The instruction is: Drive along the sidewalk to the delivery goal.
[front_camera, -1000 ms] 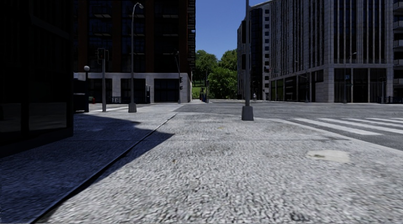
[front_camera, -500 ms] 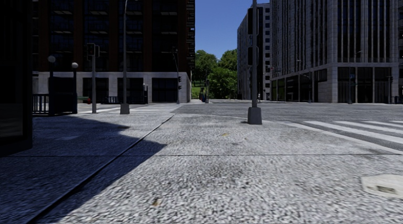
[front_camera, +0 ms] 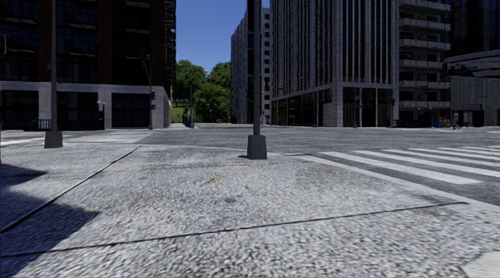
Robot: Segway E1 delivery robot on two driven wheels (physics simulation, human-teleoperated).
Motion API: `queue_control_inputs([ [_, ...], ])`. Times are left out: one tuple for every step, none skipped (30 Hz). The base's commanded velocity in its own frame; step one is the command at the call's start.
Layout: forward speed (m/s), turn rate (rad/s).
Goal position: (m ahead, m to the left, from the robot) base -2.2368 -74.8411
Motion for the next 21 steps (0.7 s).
queue_control_inputs([
  [2.00, -0.69],
  [2.00, -0.69],
  [2.00, -0.69],
  [2.00, -0.69],
  [2.00, -0.69],
  [2.00, -0.69],
  [2.00, -0.68],
  [2.00, -0.67],
  [2.00, -0.67],
  [2.00, -0.66],
  [2.00, -0.66],
  [2.00, -0.64],
  [2.00, -0.63],
  [2.00, -0.63],
  [2.00, -0.63],
  [2.00, -0.61],
  [2.00, -0.61],
  [2.00, -0.61],
  [2.00, -0.60],
  [2.00, -0.60],
  [2.00, -0.60],
])
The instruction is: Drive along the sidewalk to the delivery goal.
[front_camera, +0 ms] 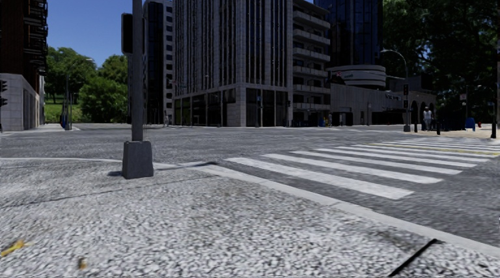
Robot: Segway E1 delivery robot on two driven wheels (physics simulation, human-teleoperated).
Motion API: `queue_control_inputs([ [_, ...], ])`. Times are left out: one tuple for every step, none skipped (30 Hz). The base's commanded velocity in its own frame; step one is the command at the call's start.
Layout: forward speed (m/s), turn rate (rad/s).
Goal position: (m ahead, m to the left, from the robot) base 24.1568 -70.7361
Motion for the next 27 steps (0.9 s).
queue_control_inputs([
  [2.00, -0.60],
  [2.00, -0.60],
  [2.00, -0.60],
  [2.00, -0.60],
  [2.00, -0.60],
  [2.00, -0.60],
  [2.00, -0.60],
  [2.00, -0.60],
  [2.00, -0.60],
  [2.00, -0.60],
  [2.00, -0.60],
  [2.00, -0.60],
  [2.00, -0.60],
  [2.00, -0.60],
  [2.00, -0.60],
  [2.00, -0.60],
  [2.00, -0.60],
  [2.00, -0.60],
  [2.00, -0.60],
  [2.00, -0.60],
  [2.00, -0.60],
  [2.00, -0.60],
  [2.00, -0.58],
  [2.00, -0.58],
  [2.00, -0.55],
  [2.00, -0.54],
  [2.00, -0.54],
])
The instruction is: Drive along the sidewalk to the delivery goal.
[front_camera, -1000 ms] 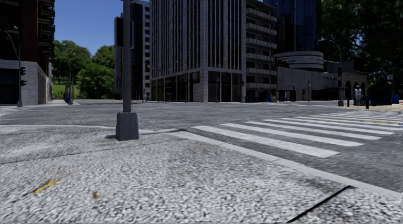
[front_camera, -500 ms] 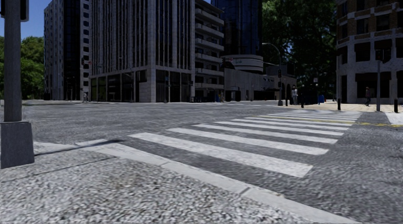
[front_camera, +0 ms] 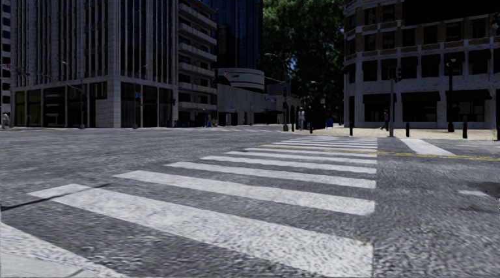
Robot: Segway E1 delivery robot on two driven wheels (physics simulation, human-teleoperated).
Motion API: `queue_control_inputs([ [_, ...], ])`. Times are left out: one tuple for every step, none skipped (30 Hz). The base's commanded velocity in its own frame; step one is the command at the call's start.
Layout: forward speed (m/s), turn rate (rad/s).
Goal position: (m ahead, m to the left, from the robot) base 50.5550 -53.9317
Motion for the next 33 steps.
queue_control_inputs([
  [2.00, -0.53],
  [2.00, -0.53],
  [2.00, -0.53],
  [2.00, -0.53],
  [2.00, -0.53],
  [1.98, -0.53],
  [1.89, -0.53],
  [1.73, -0.53],
  [1.65, -0.53],
  [1.65, -0.53],
  [1.57, -0.53],
  [1.51, -0.53],
  [1.44, -0.53],
  [1.44, -0.53],
  [1.38, -0.53],
  [1.34, -0.53],
  [1.30, -0.53],
  [1.28, -0.53],
  [1.28, -0.53],
  [1.27, -0.53],
  [1.27, -0.50],
  [1.27, -0.48],
  [1.27, -0.48],
  [1.27, -0.46],
  [1.27, -0.45],
  [1.27, -0.41],
  [1.27, -0.33],
  [1.27, -0.33],
  [1.27, -0.30],
  [1.41, -0.30],
  [2.00, -0.29],
  [2.00, -0.29],
  [2.00, -0.29],
])
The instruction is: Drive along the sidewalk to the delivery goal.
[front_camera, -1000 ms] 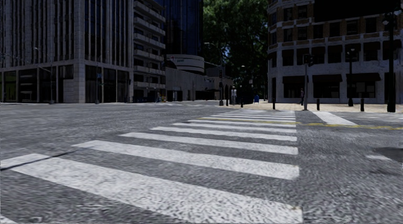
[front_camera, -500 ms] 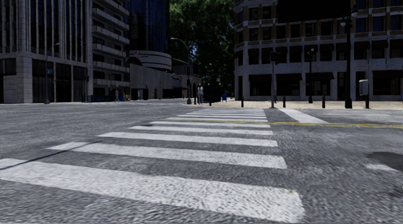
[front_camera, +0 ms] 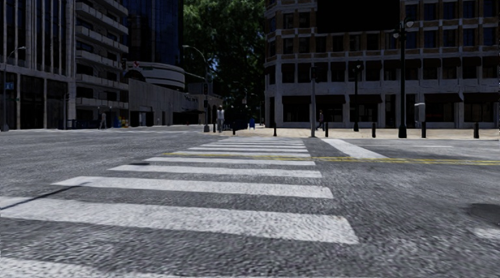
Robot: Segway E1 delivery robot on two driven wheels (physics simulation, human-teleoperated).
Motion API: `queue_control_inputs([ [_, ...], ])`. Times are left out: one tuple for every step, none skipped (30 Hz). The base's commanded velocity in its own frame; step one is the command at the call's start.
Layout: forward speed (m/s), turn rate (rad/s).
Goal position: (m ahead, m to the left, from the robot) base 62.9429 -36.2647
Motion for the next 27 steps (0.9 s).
queue_control_inputs([
  [2.00, -0.29],
  [2.00, -0.29],
  [2.00, -0.29],
  [2.00, -0.29],
  [2.00, -0.29],
  [2.00, -0.29],
  [2.00, -0.29],
  [2.00, -0.29],
  [2.00, -0.29],
  [2.00, -0.29],
  [2.00, -0.29],
  [2.00, -0.29],
  [2.00, -0.29],
  [2.00, -0.29],
  [2.00, -0.29],
  [2.00, -0.29],
  [2.00, -0.29],
  [2.00, -0.29],
  [2.00, -0.29],
  [2.00, -0.29],
  [2.00, -0.29],
  [2.00, -0.29],
  [2.00, -0.29],
  [2.00, -0.29],
  [2.00, -0.29],
  [2.00, -0.29],
  [2.00, -0.29],
])
